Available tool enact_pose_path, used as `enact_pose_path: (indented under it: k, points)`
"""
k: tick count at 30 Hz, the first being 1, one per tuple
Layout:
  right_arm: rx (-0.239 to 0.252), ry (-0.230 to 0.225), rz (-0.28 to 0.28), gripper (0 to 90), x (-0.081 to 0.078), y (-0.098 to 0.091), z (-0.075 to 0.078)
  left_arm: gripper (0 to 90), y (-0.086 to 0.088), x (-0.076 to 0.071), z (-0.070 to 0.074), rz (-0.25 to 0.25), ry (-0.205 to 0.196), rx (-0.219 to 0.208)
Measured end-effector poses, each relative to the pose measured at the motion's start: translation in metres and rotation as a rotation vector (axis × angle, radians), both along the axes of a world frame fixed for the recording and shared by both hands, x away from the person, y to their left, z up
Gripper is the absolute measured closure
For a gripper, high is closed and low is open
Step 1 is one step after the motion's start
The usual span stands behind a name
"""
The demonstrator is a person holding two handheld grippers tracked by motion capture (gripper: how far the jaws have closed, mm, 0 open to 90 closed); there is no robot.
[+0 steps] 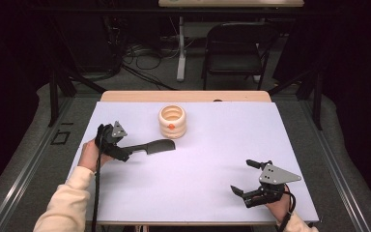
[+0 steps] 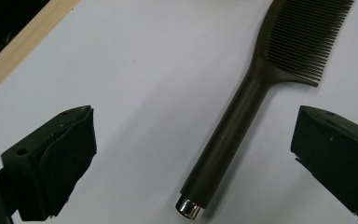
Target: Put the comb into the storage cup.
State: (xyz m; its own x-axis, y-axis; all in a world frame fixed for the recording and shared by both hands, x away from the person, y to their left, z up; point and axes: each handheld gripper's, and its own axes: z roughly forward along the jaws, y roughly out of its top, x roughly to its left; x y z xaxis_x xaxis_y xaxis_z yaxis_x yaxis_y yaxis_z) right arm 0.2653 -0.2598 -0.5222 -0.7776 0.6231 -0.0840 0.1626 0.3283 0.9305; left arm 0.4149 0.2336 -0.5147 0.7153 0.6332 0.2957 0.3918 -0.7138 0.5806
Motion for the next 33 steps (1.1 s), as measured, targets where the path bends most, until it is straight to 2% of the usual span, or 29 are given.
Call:
enact_pose_path:
  k: [6, 13, 17, 26, 29, 31, 32, 33]
  points:
    - [0.002, 0.000, 0.000, 0.1, 0.000, 0.000, 0.000, 0.0, -0.005, 0.001, 0.001, -0.033, 0.008, 0.028]
    - [0.001, 0.002, 0.001, 0.1, 0.000, 0.000, 0.000, 0.0, -0.015, 0.006, 0.006, -0.118, 0.015, 0.053]
    - [0.002, 0.001, 0.003, 0.1, 0.000, 0.000, 0.000, 0.0, -0.022, 0.010, 0.004, -0.160, 0.032, 0.091]
    - [-0.001, 0.004, 0.005, 0.1, 0.000, 0.000, 0.000, 0.2, -0.033, 0.017, 0.002, -0.213, 0.076, 0.157]
    - [-0.001, 0.004, 0.006, 0.1, 0.000, 0.000, 0.000, 0.2, -0.036, 0.018, 0.002, -0.213, 0.078, 0.166]
    - [-0.002, 0.005, 0.006, 0.1, 0.000, 0.000, 0.000, 0.8, -0.039, 0.019, 0.002, -0.217, 0.082, 0.188]
    - [-0.002, 0.005, 0.007, 0.1, 0.000, 0.000, 0.000, 6.8, -0.040, 0.020, 0.002, -0.222, 0.085, 0.190]
    - [-0.002, 0.005, 0.007, 0.1, 0.000, 0.000, 0.000, 6.8, -0.041, 0.020, 0.002, -0.231, 0.092, 0.199]
